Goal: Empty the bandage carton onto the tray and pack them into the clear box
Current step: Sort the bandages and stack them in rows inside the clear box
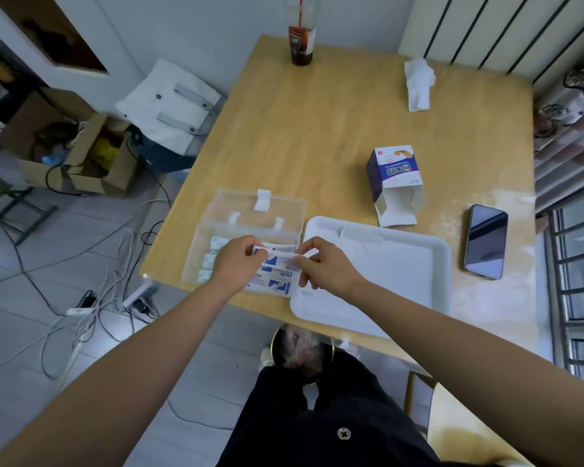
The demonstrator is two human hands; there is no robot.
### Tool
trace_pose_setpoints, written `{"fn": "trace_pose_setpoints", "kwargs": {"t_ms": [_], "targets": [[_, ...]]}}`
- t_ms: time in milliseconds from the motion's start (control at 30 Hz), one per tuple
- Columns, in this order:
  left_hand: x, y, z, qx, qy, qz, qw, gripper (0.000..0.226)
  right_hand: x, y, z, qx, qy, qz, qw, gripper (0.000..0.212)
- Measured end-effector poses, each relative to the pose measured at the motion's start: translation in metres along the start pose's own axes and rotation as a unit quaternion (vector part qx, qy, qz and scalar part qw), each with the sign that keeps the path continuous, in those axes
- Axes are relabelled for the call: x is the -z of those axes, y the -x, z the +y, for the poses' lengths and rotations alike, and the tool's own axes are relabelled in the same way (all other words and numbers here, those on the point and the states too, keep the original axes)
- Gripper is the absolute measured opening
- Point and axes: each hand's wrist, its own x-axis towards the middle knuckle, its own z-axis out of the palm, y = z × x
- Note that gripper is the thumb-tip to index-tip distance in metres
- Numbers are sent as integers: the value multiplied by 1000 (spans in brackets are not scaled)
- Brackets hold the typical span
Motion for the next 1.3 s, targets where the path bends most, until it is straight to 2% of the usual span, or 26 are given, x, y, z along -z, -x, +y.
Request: {"fn": "trace_pose_setpoints", "kwargs": {"t_ms": [67, 167, 300, 433, 533, 700, 800, 933, 1067, 1133, 1233, 1300], "targets": [[9, 0, -13, 45, -34, -23, 998, 8, -8, -1, 1, -7, 23, 32, 999, 20], [11, 0, -22, 65, -87, -31, 994, 10, -14, -1, 4, -13, 49, 54, 997, 18], [0, -5, -19, 79, -181, -42, 979, 28, -19, -1, 6, -4, 59, 62, 996, 13], [-5, -8, -20, 39, -309, -29, 950, 8, -20, -3, 9, 2, 61, 76, 995, 8], [-6, -11, -24, 27, -353, -28, 935, 21, -20, -2, 11, 36, 72, 84, 993, 11], [-7, -9, -23, -4, -414, -38, 909, 22, -21, -4, 12, 54, 108, 62, 991, 14], [-8, -5, -19, -26, -429, -28, 903, 28, -18, -7, 12, 43, 95, 65, 992, 13], [-9, -3, -17, -28, -399, -24, 916, 34, -16, -8, 10, 36, 92, 54, 994, 12], [-10, -3, -17, -15, -390, -48, 919, 23, -15, -9, 11, 29, 93, 37, 995, 12], [-10, -1, -15, -15, -393, -41, 919, 28, -14, -10, 10, 32, 93, 35, 995, 12], [-8, 1, -12, -19, -403, -40, 914, 19, -7, -11, 11, 51, 72, 59, 994, 8], [-6, 3, -10, -8, -392, -41, 919, 27, 4, -13, 15, 56, 60, 102, 991, 8]]}}
